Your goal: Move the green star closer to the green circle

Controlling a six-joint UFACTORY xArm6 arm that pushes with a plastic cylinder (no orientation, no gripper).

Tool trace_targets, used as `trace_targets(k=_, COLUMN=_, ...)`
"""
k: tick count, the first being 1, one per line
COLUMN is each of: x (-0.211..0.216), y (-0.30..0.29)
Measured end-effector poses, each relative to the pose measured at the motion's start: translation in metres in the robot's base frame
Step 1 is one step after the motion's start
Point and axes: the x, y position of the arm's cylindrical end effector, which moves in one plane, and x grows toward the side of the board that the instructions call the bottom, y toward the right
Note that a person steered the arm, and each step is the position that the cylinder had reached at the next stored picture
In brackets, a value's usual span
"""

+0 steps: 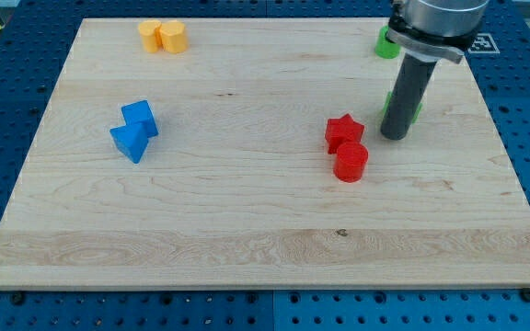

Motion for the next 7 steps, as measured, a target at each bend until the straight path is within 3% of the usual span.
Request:
trace_targets(k=4, x=-0.046, y=0.019)
trace_targets(k=5, x=-0.018, y=0.038)
trace_targets(k=6, x=-0.022, y=0.047)
trace_targets(k=7, x=-0.051, y=0.040)
